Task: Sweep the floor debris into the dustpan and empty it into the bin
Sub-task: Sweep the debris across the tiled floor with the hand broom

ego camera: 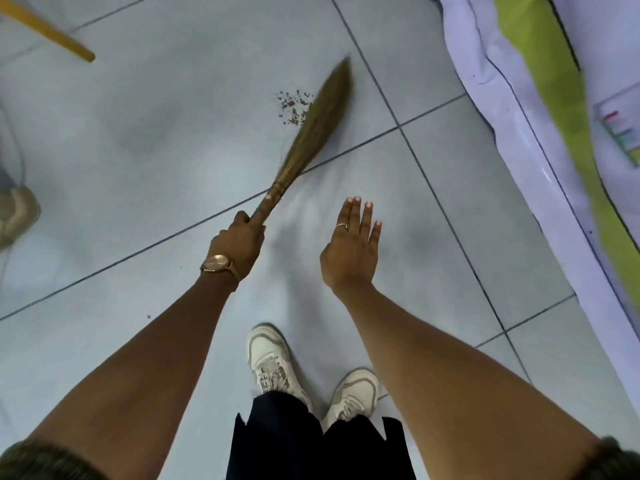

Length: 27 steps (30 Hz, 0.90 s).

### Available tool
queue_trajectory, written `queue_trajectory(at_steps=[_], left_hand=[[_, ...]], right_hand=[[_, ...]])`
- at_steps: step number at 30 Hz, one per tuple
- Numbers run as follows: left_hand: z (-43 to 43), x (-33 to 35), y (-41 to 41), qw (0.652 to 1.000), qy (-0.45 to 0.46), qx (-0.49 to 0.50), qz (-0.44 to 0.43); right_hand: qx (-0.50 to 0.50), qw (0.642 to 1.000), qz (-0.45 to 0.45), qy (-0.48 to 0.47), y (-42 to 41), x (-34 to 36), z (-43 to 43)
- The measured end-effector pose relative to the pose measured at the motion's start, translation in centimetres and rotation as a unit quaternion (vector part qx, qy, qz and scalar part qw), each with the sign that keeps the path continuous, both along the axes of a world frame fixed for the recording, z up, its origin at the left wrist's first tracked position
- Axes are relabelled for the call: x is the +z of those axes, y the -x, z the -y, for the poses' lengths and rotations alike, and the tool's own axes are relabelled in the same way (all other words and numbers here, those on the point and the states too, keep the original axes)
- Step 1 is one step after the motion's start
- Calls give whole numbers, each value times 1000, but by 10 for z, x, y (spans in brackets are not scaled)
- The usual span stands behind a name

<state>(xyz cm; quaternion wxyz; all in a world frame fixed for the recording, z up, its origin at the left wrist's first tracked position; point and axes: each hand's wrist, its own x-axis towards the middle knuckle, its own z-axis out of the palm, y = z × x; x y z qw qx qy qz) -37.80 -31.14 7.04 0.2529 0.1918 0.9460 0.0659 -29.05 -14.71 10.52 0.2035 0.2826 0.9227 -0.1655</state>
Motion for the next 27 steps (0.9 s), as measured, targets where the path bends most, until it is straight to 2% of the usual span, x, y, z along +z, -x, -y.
queue_trajectory(at_steps=[3, 6, 10, 13, 17, 23, 27], left_hand=[[17, 8, -31, 999, -45, 0, 18], [31, 1, -74, 994, -79, -17, 73], [57, -18, -126, 987, -30, -67, 140], [72, -26, -140, 990, 3, -28, 136], [68, -38, -96, 994, -8, 20, 111], [49, -42, 22, 998, -18, 22, 59], [40, -11, 73, 995, -67, 53, 48]], right_hand=[[-16, 1000, 2, -7, 3, 9, 11], [-25, 1000, 9, 1, -13, 10, 31], [-28, 998, 42, 24, -47, 0, 63], [-40, 996, 80, 31, -71, -10, 77], [-24, 995, 93, 30, -76, -17, 83], [-11, 996, 73, 51, -47, -18, 88], [2, 997, 61, 56, -20, -2, 89]])
